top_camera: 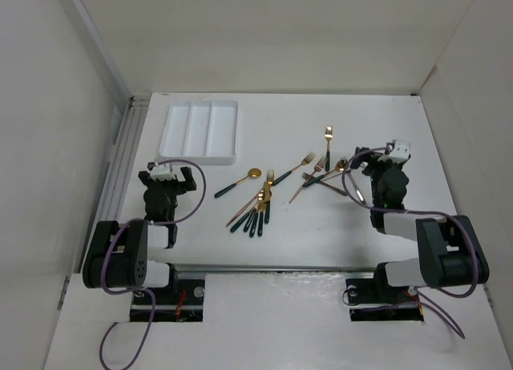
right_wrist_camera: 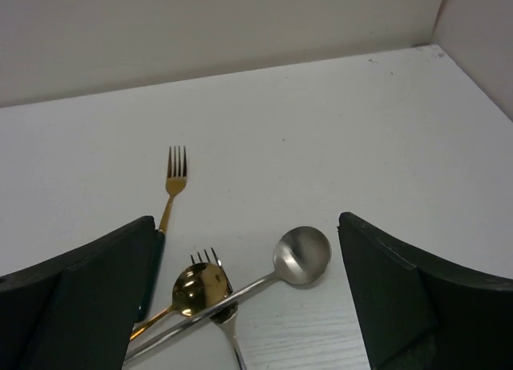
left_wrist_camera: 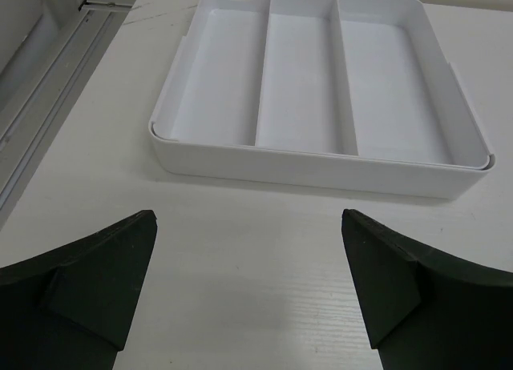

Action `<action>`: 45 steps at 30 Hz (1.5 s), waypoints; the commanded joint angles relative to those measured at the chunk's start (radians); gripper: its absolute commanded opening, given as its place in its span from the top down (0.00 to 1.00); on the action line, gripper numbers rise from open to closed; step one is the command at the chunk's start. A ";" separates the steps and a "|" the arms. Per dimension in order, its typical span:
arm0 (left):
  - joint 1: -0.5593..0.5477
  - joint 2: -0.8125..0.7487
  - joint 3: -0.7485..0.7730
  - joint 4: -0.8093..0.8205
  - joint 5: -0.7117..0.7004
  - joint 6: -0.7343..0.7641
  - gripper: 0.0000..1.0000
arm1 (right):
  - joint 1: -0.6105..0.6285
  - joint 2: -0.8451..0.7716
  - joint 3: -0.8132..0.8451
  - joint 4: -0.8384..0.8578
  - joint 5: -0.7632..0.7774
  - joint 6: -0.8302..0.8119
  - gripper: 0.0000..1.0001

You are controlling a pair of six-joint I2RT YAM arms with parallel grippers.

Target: Sort the eating utensils into containers

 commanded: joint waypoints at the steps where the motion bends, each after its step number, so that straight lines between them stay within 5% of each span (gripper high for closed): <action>1: 0.001 -0.001 0.026 0.182 0.019 0.001 0.00 | -0.004 -0.095 0.229 -0.325 0.081 0.028 0.00; 3: 0.001 0.008 0.026 0.193 0.019 0.001 0.00 | -0.004 -0.117 0.345 -0.542 0.118 0.001 0.00; 6: 0.001 -0.035 0.026 0.164 0.082 0.049 0.00 | 0.017 -0.163 0.483 -0.567 0.181 -0.146 0.00; 8: 0.001 -0.175 0.105 -0.063 0.189 0.087 0.00 | 0.029 -0.163 0.625 -0.610 0.351 -0.187 0.00; 9: -0.010 -0.217 0.268 -0.414 0.230 0.137 0.00 | 0.029 -0.163 0.685 -0.699 0.368 -0.236 0.00; 10: -0.010 -0.236 0.350 -0.542 0.258 0.220 0.00 | 0.029 -0.149 0.750 -0.765 0.368 -0.275 0.00; 13: -0.027 -0.236 0.607 -0.871 0.150 0.250 0.00 | 0.039 -0.065 0.974 -1.021 0.319 -0.469 0.00; 15: -0.027 -0.214 0.690 -0.956 0.061 0.273 0.00 | 0.064 -0.021 1.026 -1.022 0.539 -0.446 0.00; 18: -0.027 -0.204 0.813 -1.078 0.048 0.282 0.00 | 0.065 0.033 1.065 -1.078 0.747 -0.170 0.00; 20: -0.036 -0.203 0.877 -1.152 0.073 0.293 0.00 | 0.065 0.042 1.077 -1.197 0.599 -0.145 0.08; 25: -0.059 -0.156 1.003 -1.411 0.414 0.452 0.00 | 0.005 0.101 1.197 -1.445 0.078 0.137 0.09; 30: -0.203 -0.035 1.027 -1.652 0.433 0.573 0.00 | -0.004 0.200 1.207 -1.468 -0.276 0.225 0.00; 32: -0.232 0.000 1.046 -1.704 0.433 0.587 0.00 | -0.004 0.213 1.207 -1.468 -0.329 0.236 0.00; 38: -0.350 0.242 1.165 -1.822 0.393 0.644 0.52 | -0.004 0.246 1.163 -1.410 -0.397 0.256 0.02; 45: -0.376 0.390 1.196 -1.837 0.393 0.672 0.34 | 0.014 0.269 1.163 -1.410 -0.408 0.214 0.03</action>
